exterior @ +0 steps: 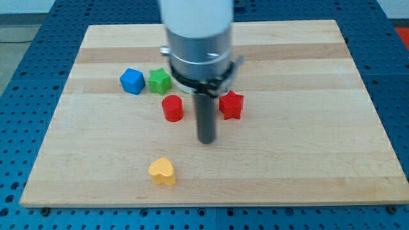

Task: Push yellow heart below blue cube

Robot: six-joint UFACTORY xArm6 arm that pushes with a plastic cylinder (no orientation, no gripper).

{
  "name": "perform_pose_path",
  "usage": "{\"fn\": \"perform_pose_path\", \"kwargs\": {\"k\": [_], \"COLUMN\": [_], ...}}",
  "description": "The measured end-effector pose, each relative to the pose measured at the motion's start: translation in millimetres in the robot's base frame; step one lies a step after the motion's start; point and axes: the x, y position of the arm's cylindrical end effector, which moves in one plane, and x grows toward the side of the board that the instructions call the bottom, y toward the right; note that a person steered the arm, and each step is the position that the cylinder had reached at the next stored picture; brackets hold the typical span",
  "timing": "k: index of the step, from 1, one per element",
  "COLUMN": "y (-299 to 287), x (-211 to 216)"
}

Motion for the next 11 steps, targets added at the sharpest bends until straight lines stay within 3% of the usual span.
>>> {"fn": "perform_pose_path", "kwargs": {"k": [1,2,3,5,6,7,8,9,11], "y": [13,-23,-77,-128,-128,-121,-85,-76,-121], "x": [44,80,85,59,58,91,91,76,26]}}
